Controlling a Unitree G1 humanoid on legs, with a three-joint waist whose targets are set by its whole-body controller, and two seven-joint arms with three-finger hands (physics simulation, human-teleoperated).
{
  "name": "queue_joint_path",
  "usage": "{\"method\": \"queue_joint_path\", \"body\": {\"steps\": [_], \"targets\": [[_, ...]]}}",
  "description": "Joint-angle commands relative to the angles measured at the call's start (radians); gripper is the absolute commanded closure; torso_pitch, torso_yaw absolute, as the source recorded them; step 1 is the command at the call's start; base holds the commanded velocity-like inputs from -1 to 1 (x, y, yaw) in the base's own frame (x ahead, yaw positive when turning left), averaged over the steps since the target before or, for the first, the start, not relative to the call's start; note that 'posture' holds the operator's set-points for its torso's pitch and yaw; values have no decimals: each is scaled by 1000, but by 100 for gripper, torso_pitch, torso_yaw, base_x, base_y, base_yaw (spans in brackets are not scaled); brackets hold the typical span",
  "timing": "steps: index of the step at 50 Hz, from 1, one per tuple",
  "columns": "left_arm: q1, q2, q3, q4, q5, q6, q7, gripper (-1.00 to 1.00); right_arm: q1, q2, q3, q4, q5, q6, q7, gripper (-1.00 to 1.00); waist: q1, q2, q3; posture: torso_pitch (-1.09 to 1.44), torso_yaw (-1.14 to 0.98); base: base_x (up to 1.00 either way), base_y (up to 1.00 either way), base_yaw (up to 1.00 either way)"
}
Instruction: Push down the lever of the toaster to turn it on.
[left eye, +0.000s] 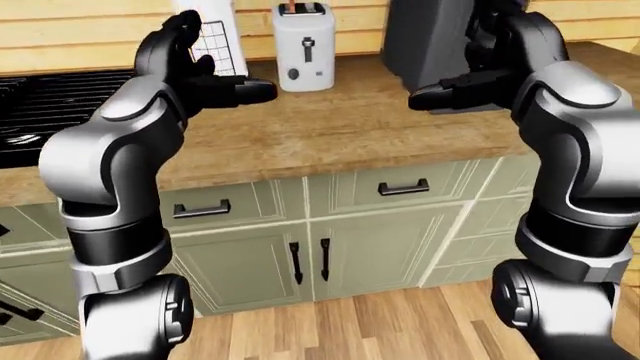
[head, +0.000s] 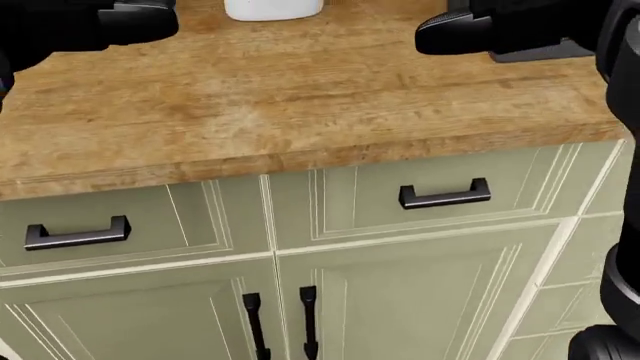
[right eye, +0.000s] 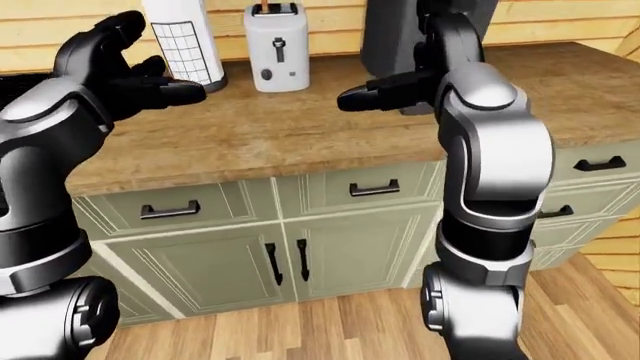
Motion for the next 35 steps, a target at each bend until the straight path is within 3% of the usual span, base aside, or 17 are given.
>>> {"method": "queue_joint_path", "body": {"steps": [1, 5, 7, 8, 9, 10, 11, 13, 18, 20, 22, 23, 24, 27, 30, 34, 35], "targets": [[-40, 21, 24, -34, 10, -37, 7, -100, -47, -7, -2, -33, 2, -42, 2, -100, 8, -1, -29, 0, 0, 20, 8, 0], [-45, 18, 22, -36, 10, -32, 10, -100, -49, -12, -3, -41, 2, -31, 6, -100, 1, 41, -18, 0, 0, 20, 8, 0], [-42, 17, 22, -36, 11, -35, 9, -100, -50, -13, -4, -40, 2, -32, 7, -100, -8, 90, -28, 0, 0, 20, 7, 0], [-45, 17, 22, -37, 10, -32, 10, -100, -51, -12, -4, -39, 2, -33, 7, -100, -9, 129, -41, 0, 0, 20, 8, 0], [-44, 17, 22, -34, 10, -35, 9, -100, -51, -11, -3, -38, 1, -33, 6, -100, -2, 86, -28, 0, 0, 20, 7, 0], [-44, 17, 22, -34, 10, -34, 9, -100, -51, -10, -3, -36, 1, -36, 6, -100, -7, 110, -25, 0, 0, 20, 8, 0], [-38, 17, 22, -33, 11, -39, 7, -100, -49, -9, -3, -33, 1, -40, 6, -100, -3, 105, -25, 0, 0, 20, 8, 0], [-34, 16, 20, -30, 14, -44, 5, -100, -44, -5, -2, -32, 0, -45, 4, -100, 0, 90, -32, 0, 0, 20, 7, 0], [-39, 18, 22, -33, 14, -39, 4, -100, -52, -4, 1, -30, 1, -41, 6, -100, 8, 42, -23, 0, 0, 20, 8, 0], [-39, 15, 21, -36, 13, -36, 6, -100, -54, -5, 0, -32, 1, -37, 7, -100, 14, 11, -24, 0, 0, 20, 7, 0], [-43, 14, 21, -40, 12, -29, 8, -100, -53, -5, 0, -36, 1, -35, 9, -100, 19, -50, -40, 0, 0, 20, 8, 0], [-45, 13, 20, -40, 12, -28, 9, -100, -51, -5, 2, -35, 1, -36, 9, -100, 12, -4, -28, 0, 0, 20, 8, 0], [-45, 13, 19, -40, 13, -28, 9, -100, -50, -3, 2, -32, 1, -40, 10, -100, 17, -30, -27, 0, 0, 20, 8, 0], [-47, 13, 19, -43, 14, -25, 11, -100, -52, -4, 0, -31, 2, -40, 13, -100, 9, -16, -35, 0, 0, 20, 8, 0], [-47, 10, 20, -50, 12, -18, 14, -100, -45, -4, 5, -34, 2, -40, 18, -100, 7, 11, -21, 0, 0, 15, 4, 0], [-47, 9, 25, -46, 10, -22, 15, -100, -52, -1, -2, -31, 0, -38, 14, -100, -6, 82, -16, 0, 0, 4, 0, 0], [-46, 10, 27, -55, 5, -13, 17, -100, -56, 2, -5, -28, 0, -44, 7, -100, -17, 87, -24, 0, 0, 0, 0, 0]]}}
